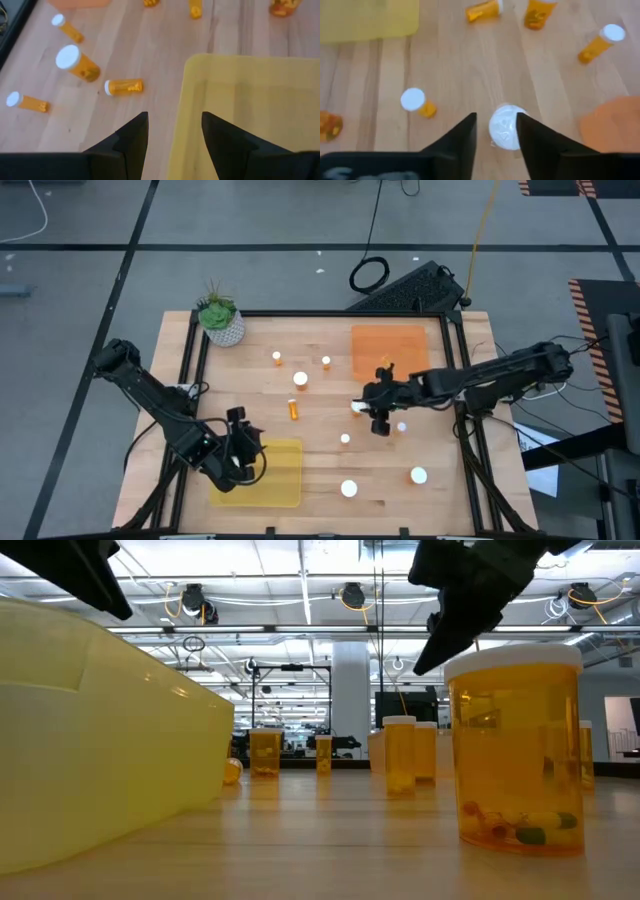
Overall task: Pick and place medicine bottles into bin by pill shape (circle, oval)
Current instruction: Put the large pill bottle into the yellow bin
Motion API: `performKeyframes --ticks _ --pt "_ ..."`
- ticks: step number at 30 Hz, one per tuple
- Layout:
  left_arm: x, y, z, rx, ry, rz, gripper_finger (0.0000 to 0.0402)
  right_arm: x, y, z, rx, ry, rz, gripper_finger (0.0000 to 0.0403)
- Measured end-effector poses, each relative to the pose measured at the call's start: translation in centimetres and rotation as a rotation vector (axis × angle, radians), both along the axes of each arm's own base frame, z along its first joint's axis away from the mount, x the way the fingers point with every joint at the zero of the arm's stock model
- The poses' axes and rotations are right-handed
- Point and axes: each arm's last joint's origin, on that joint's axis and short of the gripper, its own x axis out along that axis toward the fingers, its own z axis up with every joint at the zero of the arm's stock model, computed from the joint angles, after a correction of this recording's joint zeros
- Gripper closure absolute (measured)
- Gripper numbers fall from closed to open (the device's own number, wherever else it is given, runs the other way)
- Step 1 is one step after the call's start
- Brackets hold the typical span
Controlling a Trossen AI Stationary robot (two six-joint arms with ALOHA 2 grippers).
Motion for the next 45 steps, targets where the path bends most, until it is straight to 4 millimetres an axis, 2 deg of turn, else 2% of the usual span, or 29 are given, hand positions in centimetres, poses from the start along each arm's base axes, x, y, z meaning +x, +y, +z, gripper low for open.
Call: performKeyframes --ticks 6,13,21,24,32,45 --pt "0.3 -0.2 0.2 0.001 -0.035 -0.007 0.0213 -0.7 0.0 -1.8 -0.018 0.064 0.013 0.0201" --pt "0.4 -0.3 0.2 -0.002 -0.049 -0.010 0.0213 -2.2 -0.2 -5.7 -0.005 0.053 -0.004 0.0170" --pt "0.6 -0.4 0.3 -0.005 -0.066 -0.030 0.0213 -3.6 -0.7 -8.7 -0.041 -0.063 0.057 0.0170" --pt "0.7 -0.5 0.4 -0.001 -0.077 -0.048 0.0213 -4.1 -1.2 -9.5 0.001 -0.110 0.082 0.0176" --pt "0.7 -0.5 0.4 0.003 -0.079 -0.049 0.0213 -5.3 -2.6 -11.0 0.040 -0.171 0.025 0.0185" --pt "0.7 -0.5 0.4 0.009 -0.087 -0.044 0.0213 -4.1 -2.8 -13.6 0.040 -0.160 0.043 0.0186"
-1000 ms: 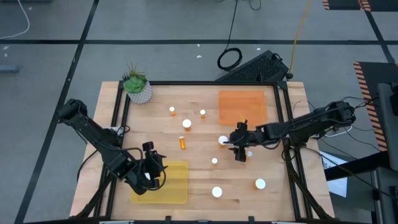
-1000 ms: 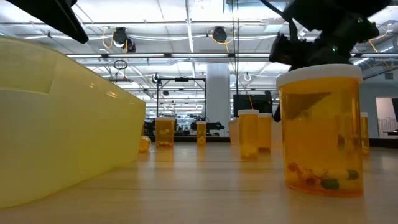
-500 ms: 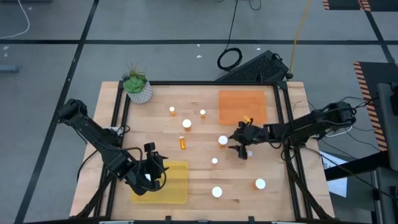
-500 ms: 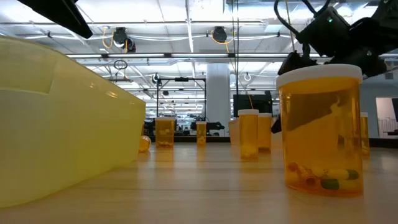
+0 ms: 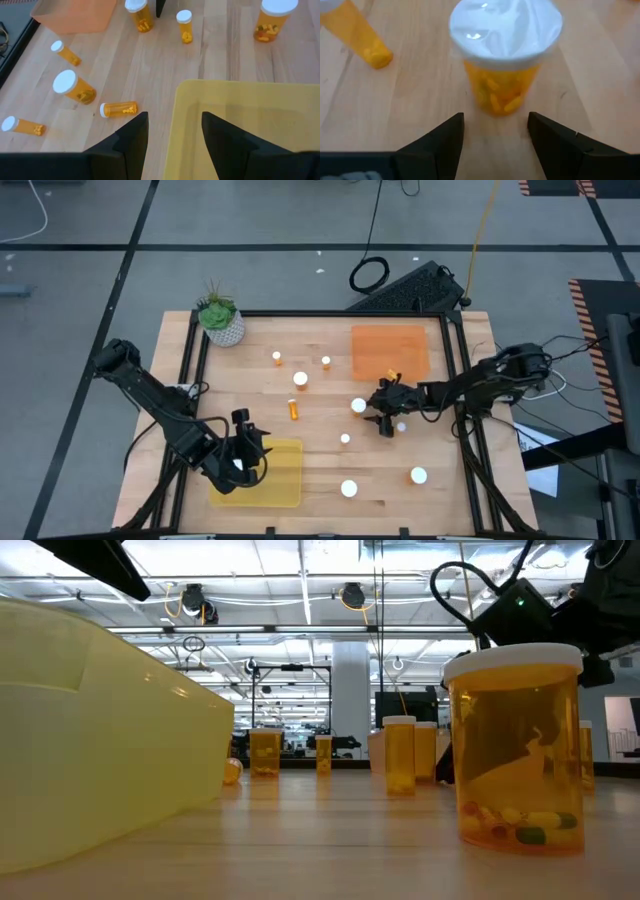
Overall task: Pick and place medicine bottles into bin by pill shape (circle, oval)
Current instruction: Put the large pill bottle into the yellow bin
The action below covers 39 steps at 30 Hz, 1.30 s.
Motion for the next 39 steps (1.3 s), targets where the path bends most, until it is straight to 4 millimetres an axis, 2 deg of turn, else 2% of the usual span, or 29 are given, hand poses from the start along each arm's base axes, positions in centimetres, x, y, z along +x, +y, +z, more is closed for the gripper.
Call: performKeyframes --ticks 12,21,26,32,36,39 --pt "0.0 0.0 0.0 -0.001 0.000 0.001 0.0213 1.0 0.0 -1.6 -0.011 -0.060 0.033 0.0188" --pt "0.0 0.0 0.0 0.001 0.001 0.000 0.0213 1.3 -0.2 -1.4 0.014 -0.106 0.041 0.0246" --pt "0.1 0.0 0.1 0.016 -0.010 -0.014 0.0213 1.7 -0.2 -1.2 0.020 -0.109 0.044 0.0245" --pt "1.7 0.7 0.6 0.047 -0.073 -0.019 0.0213 2.6 -0.1 -0.8 0.031 -0.102 0.059 0.0231" --pt "3.7 2.2 1.2 0.040 -0.126 -0.023 0.0213 3.5 -0.1 -0.4 0.029 -0.074 0.068 0.0234" --pt "5.3 3.5 1.6 -0.002 -0.139 -0.089 0.0211 4.2 -0.1 0.3 0.015 -0.056 0.080 0.0235"
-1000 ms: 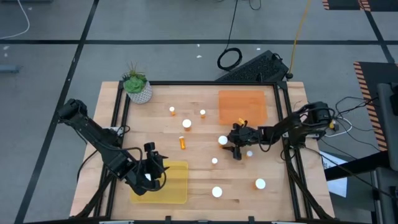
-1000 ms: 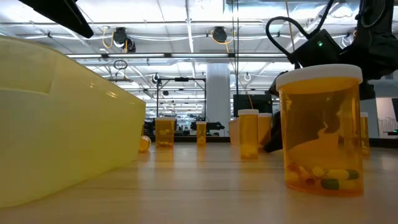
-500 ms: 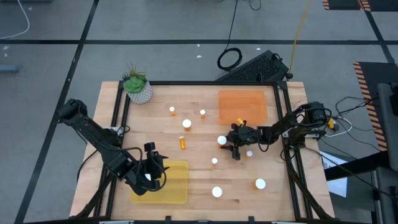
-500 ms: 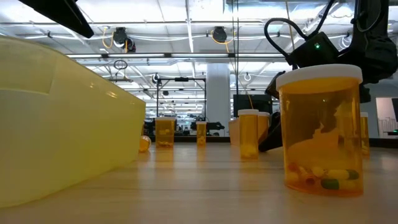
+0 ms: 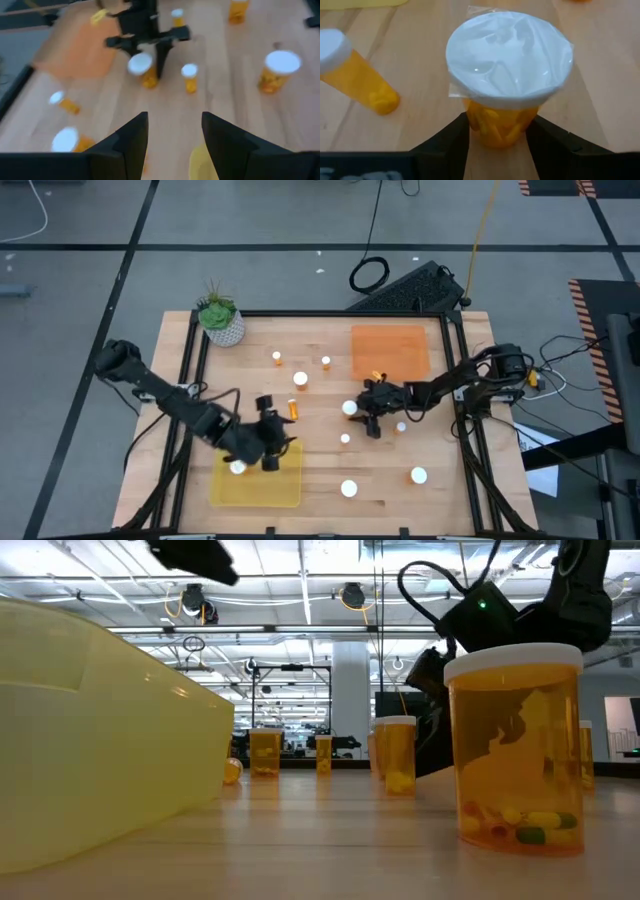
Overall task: Pick and place medicine bottles into bin by pill shape (circle, oval)
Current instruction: Put the large pill bottle into the yellow bin
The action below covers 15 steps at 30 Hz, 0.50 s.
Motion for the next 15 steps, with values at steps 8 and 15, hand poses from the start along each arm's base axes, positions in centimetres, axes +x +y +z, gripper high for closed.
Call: performKeyframes --ticks 8,15 --pt "2.3 3.6 0.5 -0.004 -0.022 -0.031 0.0144 1.0 -0.1 3.3 -0.056 0.002 -0.013 0.0235" --pt "3.4 5.1 1.4 0.001 -0.110 -0.052 0.0061 1.5 -0.1 6.7 -0.044 -0.063 -0.050 0.0235"
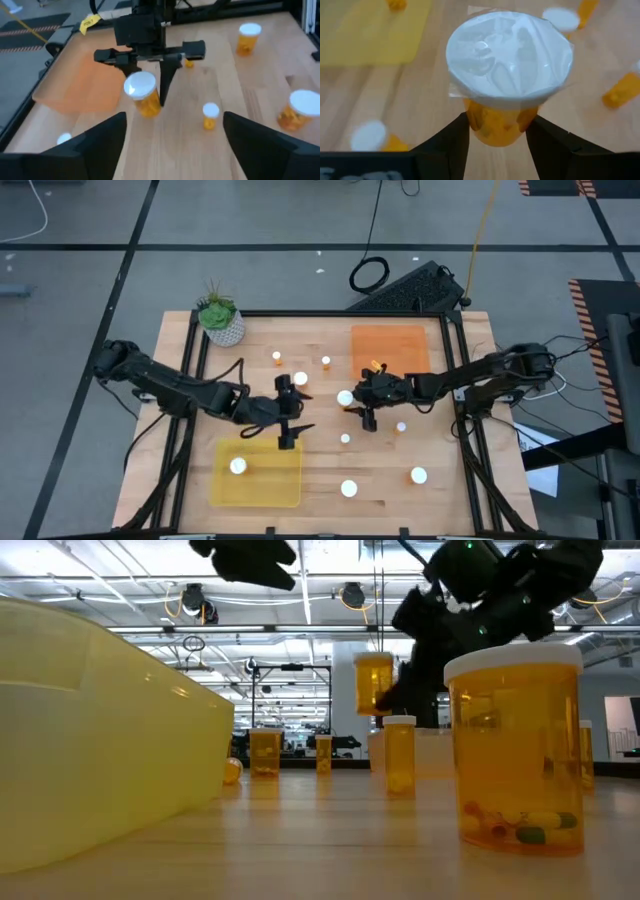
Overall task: Pick and place medicine bottles into bin by pill shape (circle, oval)
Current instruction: Put the large pill bottle into the yellow bin
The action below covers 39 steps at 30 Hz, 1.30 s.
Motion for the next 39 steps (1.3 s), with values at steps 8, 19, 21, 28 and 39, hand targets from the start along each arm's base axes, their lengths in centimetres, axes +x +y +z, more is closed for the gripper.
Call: performKeyframes --ticks 8,19,21,28,39 --pt "0.9 1.5 0.2 -0.021 -0.038 -0.022 0.0035 1.8 1.2 3.4 -0.054 -0.058 -0.016 0.0235" --pt "4.7 1.1 0.1 0.088 0.010 -0.019 0.0041 2.6 2.2 5.0 -0.087 -0.067 -0.012 0.0234" --pt "5.8 1.2 0.2 0.090 0.027 0.004 0.0041 2.6 2.2 5.0 -0.090 -0.064 -0.013 0.0233" --pt "8.0 2.1 -0.7 0.086 0.121 0.076 0.0041 2.5 2.2 4.8 -0.097 -0.047 -0.012 0.0232" --pt "7.4 1.9 0.7 0.114 0.098 0.117 0.0041 2.5 2.3 5.0 -0.105 -0.054 0.009 0.0232"
